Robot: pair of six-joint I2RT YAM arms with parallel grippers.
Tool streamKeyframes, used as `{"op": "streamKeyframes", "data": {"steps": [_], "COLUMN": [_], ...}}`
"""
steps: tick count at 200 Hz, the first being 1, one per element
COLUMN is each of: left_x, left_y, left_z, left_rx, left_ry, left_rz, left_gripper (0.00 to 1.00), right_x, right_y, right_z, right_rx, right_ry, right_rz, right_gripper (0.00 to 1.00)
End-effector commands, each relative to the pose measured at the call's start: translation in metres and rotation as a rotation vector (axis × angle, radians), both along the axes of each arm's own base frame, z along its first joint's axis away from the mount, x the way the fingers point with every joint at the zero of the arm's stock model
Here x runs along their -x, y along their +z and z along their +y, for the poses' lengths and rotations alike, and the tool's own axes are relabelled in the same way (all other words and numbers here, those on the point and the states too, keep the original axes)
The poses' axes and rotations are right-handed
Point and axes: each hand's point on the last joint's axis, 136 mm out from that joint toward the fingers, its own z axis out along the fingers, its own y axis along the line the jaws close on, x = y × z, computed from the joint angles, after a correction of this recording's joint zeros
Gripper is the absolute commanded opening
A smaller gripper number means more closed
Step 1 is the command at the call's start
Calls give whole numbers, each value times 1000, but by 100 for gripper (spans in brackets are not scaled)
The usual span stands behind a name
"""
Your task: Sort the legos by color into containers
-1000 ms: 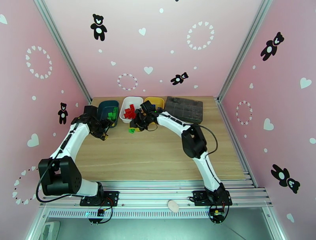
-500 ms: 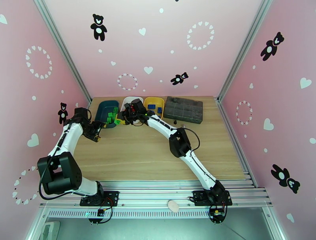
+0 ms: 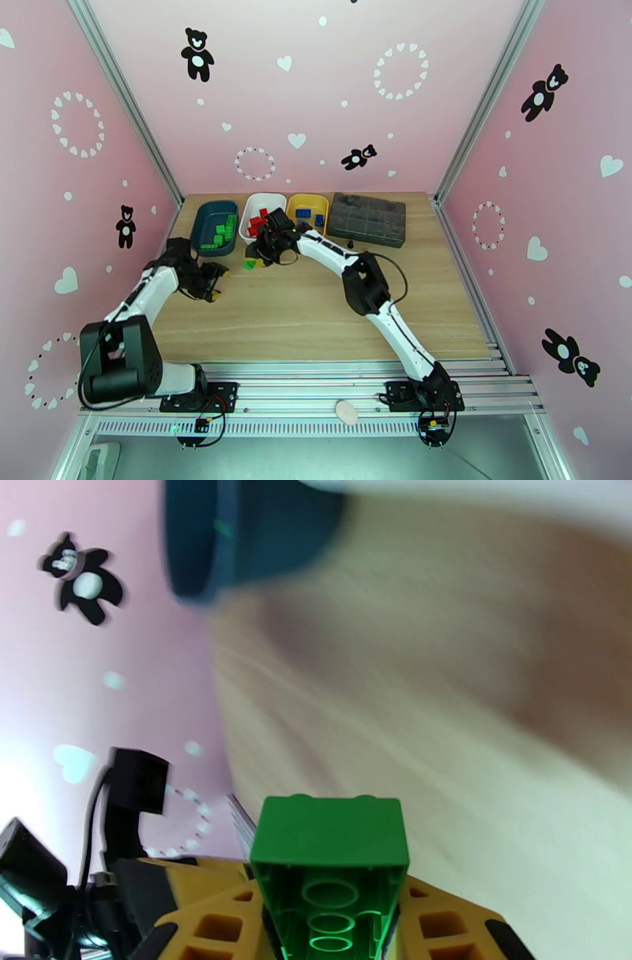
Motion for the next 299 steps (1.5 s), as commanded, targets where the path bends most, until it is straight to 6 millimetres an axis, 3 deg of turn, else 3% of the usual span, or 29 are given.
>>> {"op": "streamKeyframes", "data": {"steps": [1,28,77,125,192,247,253,299], "left_x": [-3,2,-11,-25,-45,-48,-53,-55], "left_y": [20,36,76,91,98,85,95,92], "left_z": [-26,-47,-58,-83,-83,-85,-87,-86], "left_rx": [49,37,38,18,-44,-41,-40,-44], "left_ry": [-31,-108,-173,-280,-275,-284,-285,-274], "left_rz": [-146,-271,-488,-558,-576,-541,-563,-547], "left_gripper": [62,63,62,57,50,42,41,36], "right_x": [7,10,22,24,31,33,33,40], "right_y": [42,49,67,92,102,110,111,109], "right_z": [-16,-21,-26,-22,-11,-1,-1,-2], "right_rx": [14,12,10,-35,-82,-115,-117,-101], "right_ry": [-3,-39,-50,-75,-72,-79,-79,-67], "right_rz": [-47,41,109,126,168,190,189,196], "right_gripper": [24,22,21,21,21,21,21,21]}}
